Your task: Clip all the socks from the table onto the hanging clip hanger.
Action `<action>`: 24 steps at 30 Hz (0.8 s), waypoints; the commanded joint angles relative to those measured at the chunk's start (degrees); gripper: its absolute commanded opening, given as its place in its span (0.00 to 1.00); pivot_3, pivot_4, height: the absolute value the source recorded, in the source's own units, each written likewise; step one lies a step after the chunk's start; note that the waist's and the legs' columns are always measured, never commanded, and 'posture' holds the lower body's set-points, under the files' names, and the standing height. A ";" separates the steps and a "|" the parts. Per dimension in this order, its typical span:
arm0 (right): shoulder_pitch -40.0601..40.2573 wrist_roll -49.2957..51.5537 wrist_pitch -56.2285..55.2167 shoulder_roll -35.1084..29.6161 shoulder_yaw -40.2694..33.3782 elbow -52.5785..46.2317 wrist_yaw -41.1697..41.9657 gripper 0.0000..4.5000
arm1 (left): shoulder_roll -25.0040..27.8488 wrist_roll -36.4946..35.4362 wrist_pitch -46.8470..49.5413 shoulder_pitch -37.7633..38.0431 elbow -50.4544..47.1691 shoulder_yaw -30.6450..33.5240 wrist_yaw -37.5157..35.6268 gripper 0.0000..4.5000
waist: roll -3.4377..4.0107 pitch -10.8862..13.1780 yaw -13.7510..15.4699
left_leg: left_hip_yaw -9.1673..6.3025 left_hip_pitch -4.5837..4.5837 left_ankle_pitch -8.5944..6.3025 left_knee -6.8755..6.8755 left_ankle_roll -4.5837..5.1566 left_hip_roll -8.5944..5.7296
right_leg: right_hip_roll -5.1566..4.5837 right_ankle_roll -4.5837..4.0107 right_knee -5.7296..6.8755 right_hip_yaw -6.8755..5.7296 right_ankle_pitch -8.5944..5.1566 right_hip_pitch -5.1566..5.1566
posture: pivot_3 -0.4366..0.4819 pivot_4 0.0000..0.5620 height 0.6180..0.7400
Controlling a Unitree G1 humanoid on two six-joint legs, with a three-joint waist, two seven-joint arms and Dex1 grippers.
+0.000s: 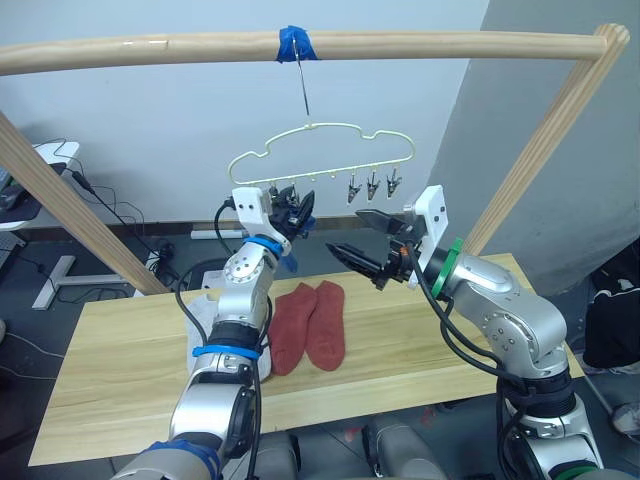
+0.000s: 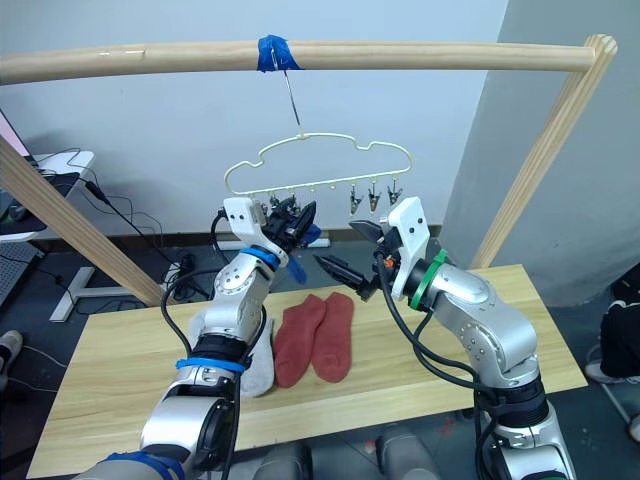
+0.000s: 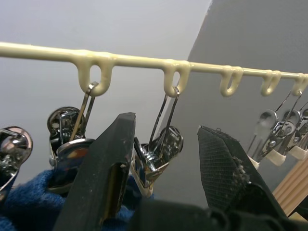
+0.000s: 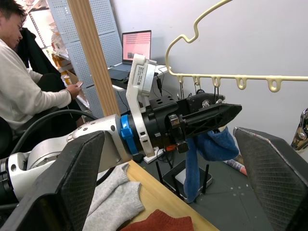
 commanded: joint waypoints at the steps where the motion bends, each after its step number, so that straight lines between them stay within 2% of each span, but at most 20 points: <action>1: -0.52 0.34 -0.60 -0.02 0.04 -2.72 -0.40 1.00 | -0.67 -0.71 -0.65 -2.15 0.37 0.41 -0.97 0.51 | 0.00 0.00 0.00 | 0.00 0.00 0.00 0.00 0.00 0.00 | 0.00 0.00 0.00 0.00 0.00 0.00 | 0.32 0.21 1.00; 20: -0.56 0.29 -0.57 -0.23 0.11 -2.66 -0.22 1.00 | -1.74 -0.99 -1.43 -3.91 2.89 0.95 -1.49 0.51 | 0.00 0.00 -0.10 | 0.00 -0.01 0.00 -0.01 0.00 -0.01 | 0.00 0.01 -0.02 0.00 0.00 0.00 | 0.32 0.20 1.00; 24: -0.60 0.30 -0.56 -0.24 0.14 -2.64 -0.20 1.00 | -1.74 -0.99 -1.36 -3.87 2.93 1.07 -1.63 0.25 | 0.00 0.00 -0.10 | 0.00 -0.01 0.00 -0.01 0.00 -0.01 | 0.00 0.01 -0.02 0.00 0.00 0.00 | 0.32 0.20 1.00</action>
